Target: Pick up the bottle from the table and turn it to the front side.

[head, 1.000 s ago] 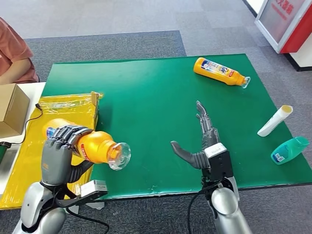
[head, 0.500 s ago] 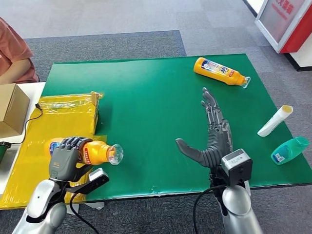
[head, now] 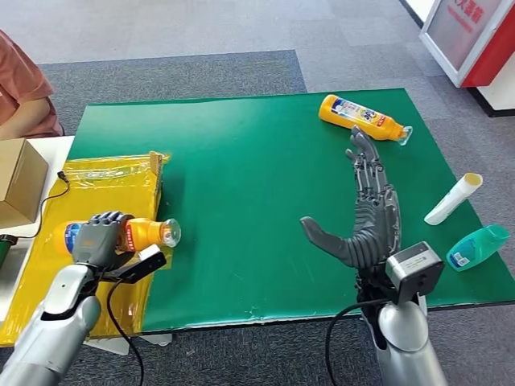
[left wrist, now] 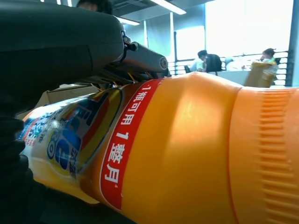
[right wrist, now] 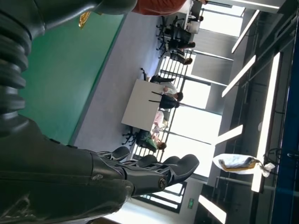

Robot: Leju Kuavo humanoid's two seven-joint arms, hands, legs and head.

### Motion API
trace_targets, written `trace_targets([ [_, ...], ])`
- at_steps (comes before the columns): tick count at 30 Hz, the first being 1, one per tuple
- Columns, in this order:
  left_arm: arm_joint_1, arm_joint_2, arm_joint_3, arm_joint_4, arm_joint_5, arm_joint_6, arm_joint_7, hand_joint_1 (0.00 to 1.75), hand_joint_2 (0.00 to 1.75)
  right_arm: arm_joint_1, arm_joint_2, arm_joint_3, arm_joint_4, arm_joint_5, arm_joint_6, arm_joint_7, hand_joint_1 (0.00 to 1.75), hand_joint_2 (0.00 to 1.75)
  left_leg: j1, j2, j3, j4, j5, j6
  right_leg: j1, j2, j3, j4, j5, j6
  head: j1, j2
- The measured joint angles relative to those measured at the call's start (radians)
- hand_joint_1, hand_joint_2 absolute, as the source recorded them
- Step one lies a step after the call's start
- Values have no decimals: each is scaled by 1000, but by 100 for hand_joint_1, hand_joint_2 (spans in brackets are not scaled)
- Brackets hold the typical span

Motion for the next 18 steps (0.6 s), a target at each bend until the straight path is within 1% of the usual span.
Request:
trace_targets([
  [1,-13,-1,8,23,11,22,-6,5,175,-6,-2,2,2,1,5,8,0,175,0,0,0,0,0,0,0,0,0,0,0,0,0,0],
  [2,-24,-2,16,43,23,44,-11,0,175,-12,-5,5,7,2,10,15,0,175,0,0,0,0,0,0,0,0,0,0,0,0,0,0],
  [4,-42,-4,29,78,35,77,-21,0,175,-24,-11,13,19,4,17,25,0,175,0,0,0,0,0,0,0,0,0,0,0,0,0,0],
  [6,-55,-5,38,103,40,89,-27,0,175,-35,-15,20,28,6,20,28,0,175,0,0,0,0,0,0,0,0,0,0,0,0,0,0],
  [14,-72,-10,53,149,51,96,-40,0,175,-55,-26,34,50,10,21,29,0,175,0,0,0,0,0,0,0,0,0,0,0,0,0,0],
  [18,-67,-14,53,134,76,101,-74,0,175,-56,-29,40,57,23,21,36,0,175,0,0,0,0,0,0,0,0,0,0,0,0,0,0],
])
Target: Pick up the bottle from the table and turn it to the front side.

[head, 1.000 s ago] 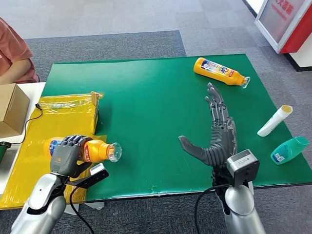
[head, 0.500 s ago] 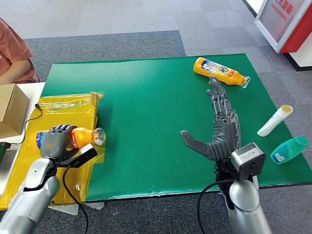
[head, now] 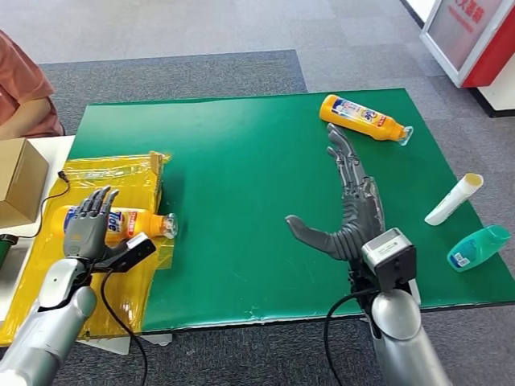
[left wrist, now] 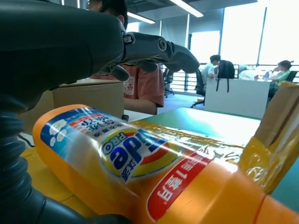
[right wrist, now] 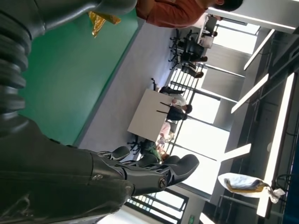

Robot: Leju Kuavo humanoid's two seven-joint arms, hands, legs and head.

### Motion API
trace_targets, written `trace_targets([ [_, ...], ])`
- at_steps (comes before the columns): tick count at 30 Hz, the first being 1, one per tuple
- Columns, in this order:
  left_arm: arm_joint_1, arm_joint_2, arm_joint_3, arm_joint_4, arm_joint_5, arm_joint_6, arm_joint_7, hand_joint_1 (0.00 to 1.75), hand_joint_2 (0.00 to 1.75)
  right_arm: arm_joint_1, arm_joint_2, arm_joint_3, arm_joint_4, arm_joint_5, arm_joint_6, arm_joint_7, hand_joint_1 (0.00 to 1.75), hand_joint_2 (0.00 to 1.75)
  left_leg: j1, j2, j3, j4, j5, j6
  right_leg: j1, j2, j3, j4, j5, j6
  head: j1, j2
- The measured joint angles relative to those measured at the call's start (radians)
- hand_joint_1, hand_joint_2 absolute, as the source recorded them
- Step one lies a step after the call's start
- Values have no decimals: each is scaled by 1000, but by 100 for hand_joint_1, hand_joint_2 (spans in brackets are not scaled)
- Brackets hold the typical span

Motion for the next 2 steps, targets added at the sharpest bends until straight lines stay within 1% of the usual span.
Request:
trace_targets([
  [2,8,-3,-1,-28,10,-9,-10,0,175,0,-1,2,3,6,0,2,0,175,0,0,0,0,0,0,0,0,0,0,0,0,0,0],
])
